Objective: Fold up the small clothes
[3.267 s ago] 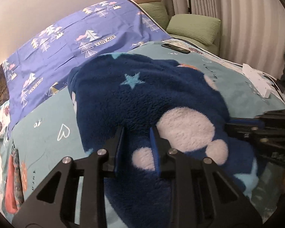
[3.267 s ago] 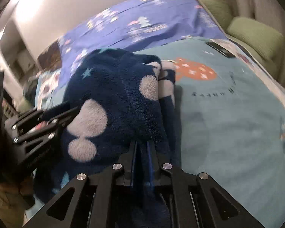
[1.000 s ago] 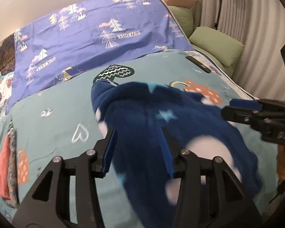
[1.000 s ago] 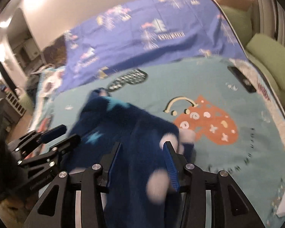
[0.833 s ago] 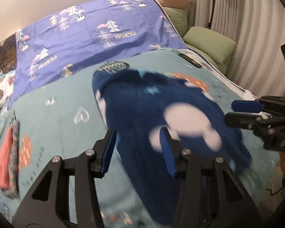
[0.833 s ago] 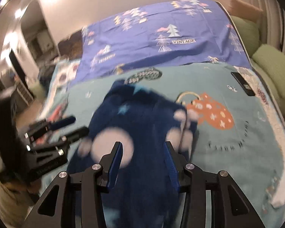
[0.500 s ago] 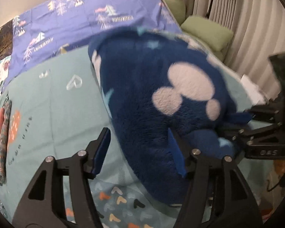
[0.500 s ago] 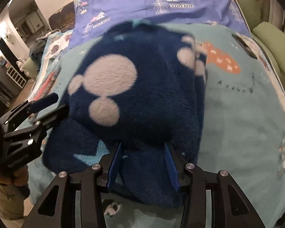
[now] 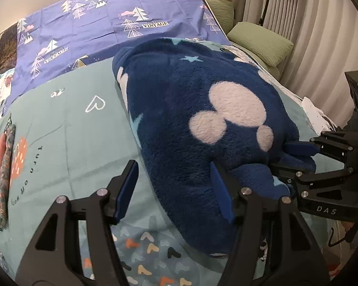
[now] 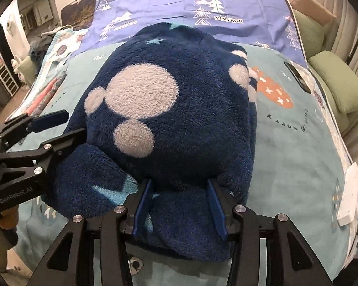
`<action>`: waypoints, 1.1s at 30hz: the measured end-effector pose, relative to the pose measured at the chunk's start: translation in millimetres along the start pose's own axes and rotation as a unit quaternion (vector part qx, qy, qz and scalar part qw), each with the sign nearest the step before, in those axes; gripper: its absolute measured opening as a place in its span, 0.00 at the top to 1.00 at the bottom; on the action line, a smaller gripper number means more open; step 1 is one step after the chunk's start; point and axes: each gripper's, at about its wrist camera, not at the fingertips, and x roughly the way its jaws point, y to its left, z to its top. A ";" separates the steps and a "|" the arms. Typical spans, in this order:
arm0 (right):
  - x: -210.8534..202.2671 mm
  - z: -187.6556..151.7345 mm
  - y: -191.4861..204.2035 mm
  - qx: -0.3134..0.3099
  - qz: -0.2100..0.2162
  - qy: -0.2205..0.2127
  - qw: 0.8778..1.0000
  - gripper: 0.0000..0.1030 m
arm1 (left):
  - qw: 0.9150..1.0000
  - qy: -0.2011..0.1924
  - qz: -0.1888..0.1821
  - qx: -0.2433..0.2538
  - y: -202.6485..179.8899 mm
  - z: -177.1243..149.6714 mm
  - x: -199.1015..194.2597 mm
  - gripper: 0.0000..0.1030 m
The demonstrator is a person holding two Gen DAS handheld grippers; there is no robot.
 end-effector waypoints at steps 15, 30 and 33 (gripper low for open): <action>-36.3 13.2 -50.4 0.049 0.015 -0.065 0.997 0.11 | 0.998 -0.020 -0.007 -0.067 38.5 28.2 -10.5 0.27; 62.3 34.7 -141.2 0.195 0.271 -0.007 0.942 0.00 | 0.973 0.034 -0.161 -0.160 74.9 37.2 71.2 0.00; 80.8 39.2 -143.4 0.206 0.318 0.005 0.926 0.00 | 0.965 0.037 -0.198 -0.166 78.7 37.7 80.4 0.00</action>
